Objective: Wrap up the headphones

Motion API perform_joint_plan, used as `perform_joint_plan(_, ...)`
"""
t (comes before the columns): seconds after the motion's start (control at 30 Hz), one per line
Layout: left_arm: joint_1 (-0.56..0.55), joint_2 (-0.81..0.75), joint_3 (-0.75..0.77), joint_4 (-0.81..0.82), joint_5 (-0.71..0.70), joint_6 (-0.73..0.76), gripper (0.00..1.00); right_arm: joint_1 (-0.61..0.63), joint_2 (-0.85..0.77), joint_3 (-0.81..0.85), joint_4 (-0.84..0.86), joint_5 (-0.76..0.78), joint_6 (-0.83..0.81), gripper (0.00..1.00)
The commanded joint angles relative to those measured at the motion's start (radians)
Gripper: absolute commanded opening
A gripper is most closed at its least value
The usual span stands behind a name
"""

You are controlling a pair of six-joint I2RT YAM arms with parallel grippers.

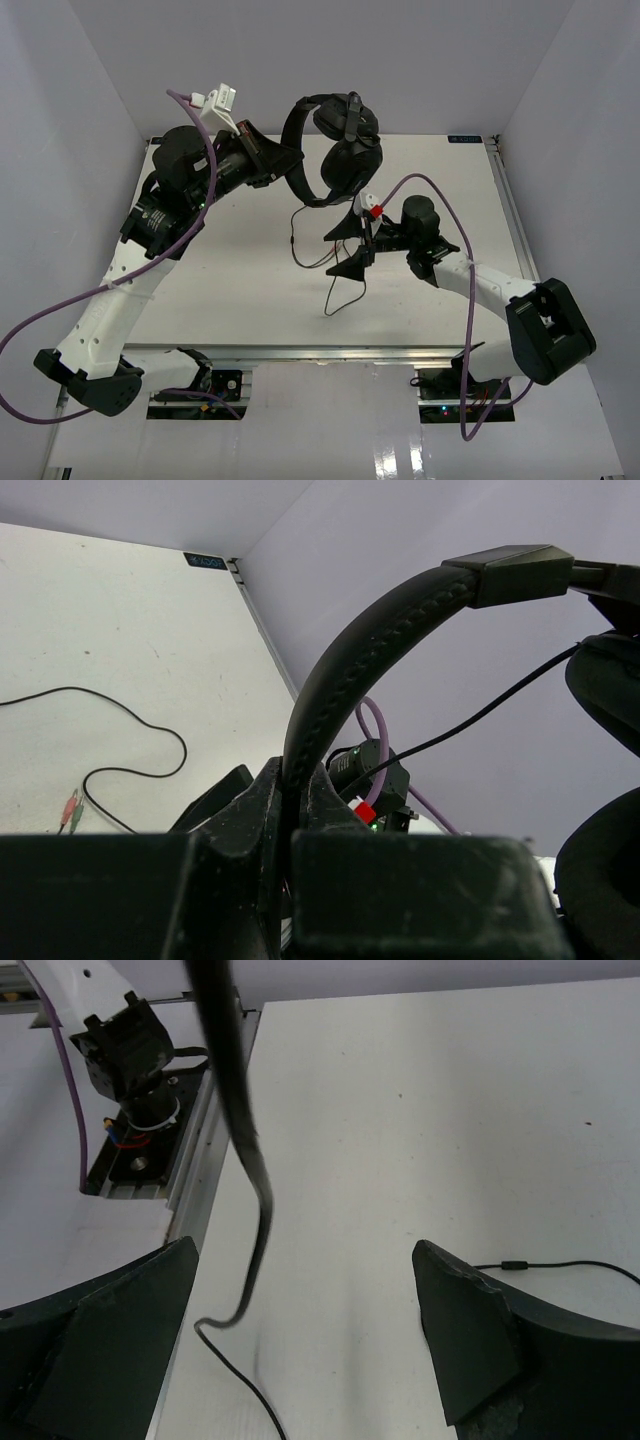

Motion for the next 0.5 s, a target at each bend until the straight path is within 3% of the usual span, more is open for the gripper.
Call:
perform_joint_plan(0.0,0.002,-0.045,0.012,0.066,0.015,-0.031,0.00,0.045,0.013,0.016,0.156,-0.022,0.144,0.95)
perform_joint_plan(0.17,0.003,-0.044,0.015,0.080,0.005,-0.035,0.00,0.092,-0.008,-0.008,0.194,-0.083,0.176,1.00)
perform_joint_plan(0.23,0.003,-0.042,0.016,0.088,-0.015,-0.034,0.00,0.113,-0.020,-0.012,0.138,-0.057,0.138,0.85)
perform_joint_plan(0.3,0.003,-0.043,0.021,0.108,-0.047,-0.035,0.00,0.130,-0.013,-0.019,0.119,-0.042,0.136,0.51)
perform_joint_plan(0.37,0.003,-0.047,0.021,0.132,-0.080,-0.042,0.00,0.142,-0.002,-0.022,0.140,-0.032,0.156,0.25)
perform_joint_plan(0.47,0.003,-0.055,0.002,0.182,-0.131,-0.076,0.00,0.169,0.019,0.021,0.146,-0.043,0.209,0.13)
